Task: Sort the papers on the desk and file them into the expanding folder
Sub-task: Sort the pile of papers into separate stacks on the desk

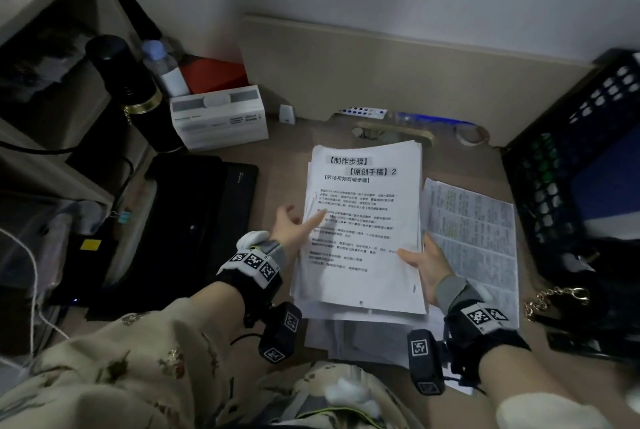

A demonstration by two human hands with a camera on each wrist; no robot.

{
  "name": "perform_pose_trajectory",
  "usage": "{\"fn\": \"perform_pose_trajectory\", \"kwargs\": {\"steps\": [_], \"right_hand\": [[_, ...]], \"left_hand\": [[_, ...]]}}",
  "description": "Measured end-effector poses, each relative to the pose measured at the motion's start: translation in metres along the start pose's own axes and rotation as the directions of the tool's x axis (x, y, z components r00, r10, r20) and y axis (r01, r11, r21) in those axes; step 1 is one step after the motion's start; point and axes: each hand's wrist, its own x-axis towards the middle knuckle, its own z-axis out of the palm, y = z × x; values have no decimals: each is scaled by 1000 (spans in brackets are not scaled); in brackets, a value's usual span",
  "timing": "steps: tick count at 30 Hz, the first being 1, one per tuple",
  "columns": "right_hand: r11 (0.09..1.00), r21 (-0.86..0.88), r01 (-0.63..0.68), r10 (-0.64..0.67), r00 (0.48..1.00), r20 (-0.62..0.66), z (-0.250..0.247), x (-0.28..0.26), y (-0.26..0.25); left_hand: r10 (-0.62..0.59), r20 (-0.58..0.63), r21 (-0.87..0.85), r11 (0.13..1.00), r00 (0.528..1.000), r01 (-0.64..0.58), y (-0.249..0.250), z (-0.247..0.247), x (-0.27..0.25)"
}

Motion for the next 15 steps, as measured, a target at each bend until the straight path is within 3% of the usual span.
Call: {"fn": "perform_pose_trajectory", "kwargs": {"steps": [3, 6, 9, 12, 15], "right_hand": [[999, 42, 0, 2, 999, -37, -13, -3, -1], [999, 49, 14, -9, 995, -97, -29, -6, 3], [997, -57, 44, -52, 988, -143, -42, -9, 6], [968, -236, 90, -117, 988, -100, -49, -13, 6], [867, -497, 40, -96, 992, -87, -61, -15, 4]], "left_hand": [[-88, 224, -23, 995, 971, 96, -3, 12, -6], [-71, 351, 12, 997, 934, 72, -7, 27, -9], [-16, 319, -56, 998, 948, 35, -11, 43, -13], [44, 255, -120, 993, 966, -14, -16, 52, -15], [79, 161, -194, 980, 984, -47, -19, 52, -13]]}}
